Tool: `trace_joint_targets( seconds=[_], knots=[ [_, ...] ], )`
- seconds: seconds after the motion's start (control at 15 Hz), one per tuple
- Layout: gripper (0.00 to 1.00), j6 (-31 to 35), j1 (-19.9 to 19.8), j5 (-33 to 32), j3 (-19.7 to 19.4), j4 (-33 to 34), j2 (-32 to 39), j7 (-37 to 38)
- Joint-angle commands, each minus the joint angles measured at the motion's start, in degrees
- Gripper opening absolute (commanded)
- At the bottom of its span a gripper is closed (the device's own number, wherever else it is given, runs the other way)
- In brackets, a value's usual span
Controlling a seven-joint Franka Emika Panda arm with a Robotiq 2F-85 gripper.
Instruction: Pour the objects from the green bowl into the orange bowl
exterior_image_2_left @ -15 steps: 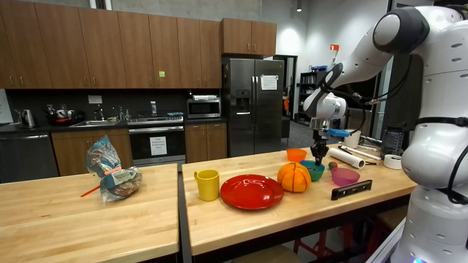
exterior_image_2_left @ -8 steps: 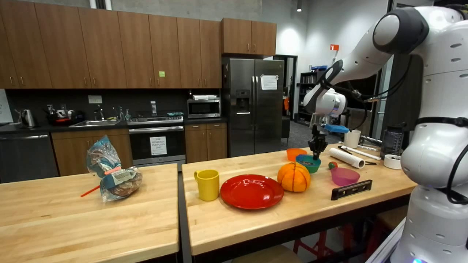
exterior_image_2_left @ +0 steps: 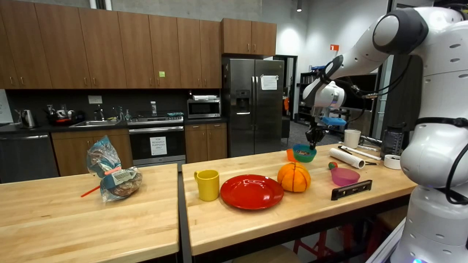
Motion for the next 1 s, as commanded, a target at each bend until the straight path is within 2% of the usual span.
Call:
trace_joint_targets(
  seconds=[0.0,0.53,0.93],
  knots=[
    [0.01,0.9,-0.9,-0.8,0.4,4.2,1.3,0.6],
    [0.01,1.3,-1.6,-2.0,0.4,11.2,4.8,3.1],
    [0.01,1.0,-2.4,-2.1,0.5,13.6,6.3,4.1]
  ],
)
